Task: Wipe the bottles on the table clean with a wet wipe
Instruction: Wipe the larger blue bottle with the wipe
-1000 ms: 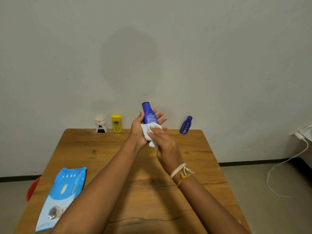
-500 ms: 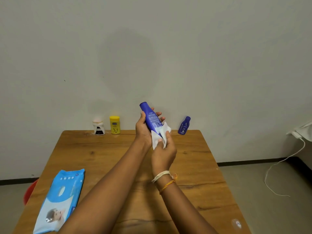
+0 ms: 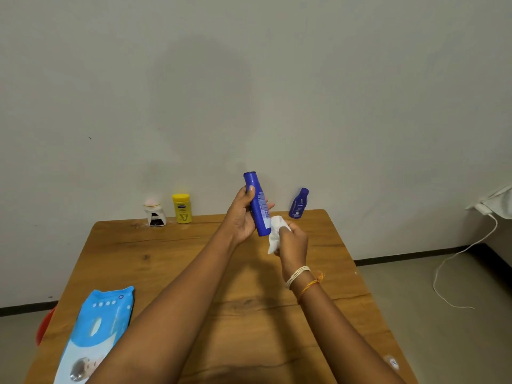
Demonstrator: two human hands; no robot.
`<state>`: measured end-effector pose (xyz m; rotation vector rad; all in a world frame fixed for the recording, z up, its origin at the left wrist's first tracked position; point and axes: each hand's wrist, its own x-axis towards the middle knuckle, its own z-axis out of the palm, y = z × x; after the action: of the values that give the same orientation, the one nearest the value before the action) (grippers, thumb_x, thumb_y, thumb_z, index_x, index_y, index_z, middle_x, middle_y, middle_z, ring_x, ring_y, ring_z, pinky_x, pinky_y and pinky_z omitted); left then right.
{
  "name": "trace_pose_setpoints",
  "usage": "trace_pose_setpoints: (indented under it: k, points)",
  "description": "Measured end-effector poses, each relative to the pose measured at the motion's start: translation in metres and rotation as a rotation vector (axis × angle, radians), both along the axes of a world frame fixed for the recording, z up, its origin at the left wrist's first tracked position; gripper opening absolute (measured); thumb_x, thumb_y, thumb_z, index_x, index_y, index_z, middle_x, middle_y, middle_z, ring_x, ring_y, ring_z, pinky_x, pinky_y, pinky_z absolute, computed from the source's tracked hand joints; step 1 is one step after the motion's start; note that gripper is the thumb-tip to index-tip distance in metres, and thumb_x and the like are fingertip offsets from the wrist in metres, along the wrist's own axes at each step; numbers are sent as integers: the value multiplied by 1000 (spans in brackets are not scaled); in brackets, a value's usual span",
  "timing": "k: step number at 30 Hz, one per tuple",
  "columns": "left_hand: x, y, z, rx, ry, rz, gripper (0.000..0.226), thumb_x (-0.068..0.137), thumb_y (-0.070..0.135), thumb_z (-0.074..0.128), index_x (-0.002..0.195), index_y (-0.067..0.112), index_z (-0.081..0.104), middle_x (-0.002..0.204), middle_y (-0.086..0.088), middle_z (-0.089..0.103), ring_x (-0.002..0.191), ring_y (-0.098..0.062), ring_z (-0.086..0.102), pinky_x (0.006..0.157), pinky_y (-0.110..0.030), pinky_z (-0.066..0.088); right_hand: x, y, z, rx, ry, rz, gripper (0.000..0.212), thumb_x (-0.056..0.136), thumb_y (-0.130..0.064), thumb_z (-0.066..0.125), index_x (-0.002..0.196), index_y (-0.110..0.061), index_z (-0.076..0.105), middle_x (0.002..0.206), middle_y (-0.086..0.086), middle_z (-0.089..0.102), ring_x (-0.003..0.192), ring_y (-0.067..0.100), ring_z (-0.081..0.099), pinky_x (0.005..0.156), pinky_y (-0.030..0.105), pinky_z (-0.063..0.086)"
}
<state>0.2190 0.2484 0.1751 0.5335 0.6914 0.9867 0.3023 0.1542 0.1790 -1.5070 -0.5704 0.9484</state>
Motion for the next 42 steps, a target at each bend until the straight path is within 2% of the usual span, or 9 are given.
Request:
trace_pose_setpoints:
  k: [4,7,14,17,21,27,30,33,42]
  points:
    - [21,8,-9,42,155,-29,50,86,17,68,129,25,44,115,-20,58,98,-28,60,85,-38,55,20,14,-8,-79,-356,253,30,77,-30,72,99,-14,59,87,3,62,72,13,58,56,21,44]
    - [37,20,-14,41,231,-72,61,80,14,74,131,27,43,111,-17,57,93,-25,57,82,-36,55,41,31,-21,-96,-526,236,27,74,-30,75,93,-15,64,78,0,64,69,12,59,54,19,42]
    - [65,74,-49,155,497,-168,80,79,-11,64,146,18,32,131,-8,55,116,-23,58,91,-36,54,113,101,-49,-240,-167,310,20,86,-26,65,92,-7,63,64,5,51,50,14,45,43,22,37]
    - [78,94,-69,168,642,-129,67,80,-10,64,141,9,42,134,-12,56,117,-24,59,95,-39,52,139,130,-71,-269,27,404,26,89,-25,62,107,-7,62,64,6,47,45,12,39,39,20,31]
    - [101,113,-96,108,781,-92,44,83,3,68,125,1,56,121,-17,64,105,-27,65,90,-40,55,156,159,-101,-245,257,411,28,93,-18,57,119,-7,56,84,7,57,51,9,42,36,17,33]
    - [123,134,-151,166,962,42,39,81,8,72,118,5,60,118,-10,67,104,-23,65,84,-28,54,159,193,-149,-328,60,359,32,94,-19,55,123,-8,52,98,13,59,58,16,50,41,19,41]
    - [130,141,-176,174,957,96,37,82,6,71,117,6,60,116,-11,67,99,-20,65,76,-19,52,153,204,-175,-304,-9,224,34,92,-16,57,125,-7,51,108,11,60,81,21,57,59,24,51]
    - [138,147,-196,173,960,122,36,81,4,71,116,5,60,116,-12,68,95,-18,65,78,-22,54,147,209,-194,-311,-33,89,39,91,-15,60,127,-5,51,118,12,59,92,22,55,82,33,52]
    - [150,160,-223,166,949,155,40,82,6,70,120,4,57,119,-11,65,104,-24,65,81,-23,52,144,216,-222,-329,-91,47,33,91,-20,59,120,-6,55,118,12,62,102,30,61,94,43,52]
